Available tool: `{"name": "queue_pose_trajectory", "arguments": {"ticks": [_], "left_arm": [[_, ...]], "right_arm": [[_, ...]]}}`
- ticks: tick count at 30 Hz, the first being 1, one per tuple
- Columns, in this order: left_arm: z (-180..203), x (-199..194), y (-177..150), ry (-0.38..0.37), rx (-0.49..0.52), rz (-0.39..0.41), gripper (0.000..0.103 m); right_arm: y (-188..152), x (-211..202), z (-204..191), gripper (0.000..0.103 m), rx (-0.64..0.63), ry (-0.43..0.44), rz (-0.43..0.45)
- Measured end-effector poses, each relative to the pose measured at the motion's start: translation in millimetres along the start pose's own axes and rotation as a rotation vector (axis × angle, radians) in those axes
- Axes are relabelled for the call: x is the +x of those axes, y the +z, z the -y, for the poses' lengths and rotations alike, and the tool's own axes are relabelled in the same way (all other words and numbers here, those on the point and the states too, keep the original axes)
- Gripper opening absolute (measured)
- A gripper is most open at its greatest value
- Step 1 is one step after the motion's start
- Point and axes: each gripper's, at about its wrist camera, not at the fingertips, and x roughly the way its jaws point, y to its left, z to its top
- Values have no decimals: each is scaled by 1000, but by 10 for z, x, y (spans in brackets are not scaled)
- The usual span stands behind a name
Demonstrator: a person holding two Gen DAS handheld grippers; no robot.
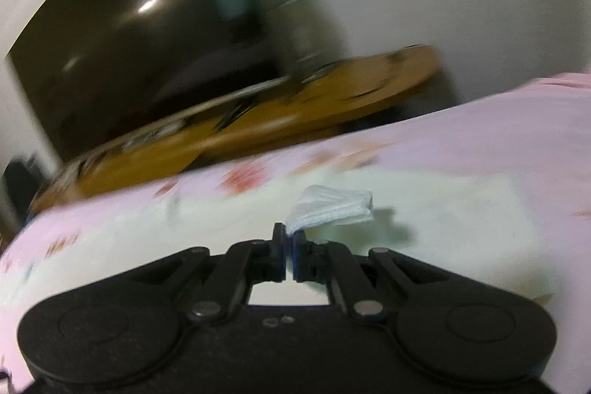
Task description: Fold small clothes
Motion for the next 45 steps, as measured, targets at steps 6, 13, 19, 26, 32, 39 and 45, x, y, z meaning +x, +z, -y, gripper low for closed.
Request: {"name": "queue_pose_trajectory", "arguments": {"ticks": [6, 13, 19, 26, 32, 39, 45], "left_arm": [[16, -27, 92, -56, -9, 4, 103], [674, 11, 427, -313, 47, 44, 103], [1712, 336, 694, -591, 44, -45, 53], [2617, 859, 758, -760, -47, -211, 53], [2924, 1008, 766, -744, -48, -244, 9], [2522, 899, 1013, -749, -41, -130, 3], [2123, 902, 1158, -676, 19, -96, 3]], "right_arm": [[-403, 375, -718, 22, -206, 61, -128], [-600, -325, -926, 29, -398, 97, -17], [-580, -795, -249, 31, -228, -67, 23], [-662, -1029, 332, 33, -59, -189, 34], [-760, -1131, 627, 33, 20, -231, 38], [-701, -943, 820, 36, 143, -224, 40], [-677, -827, 839, 36, 149, -207, 27]]}}
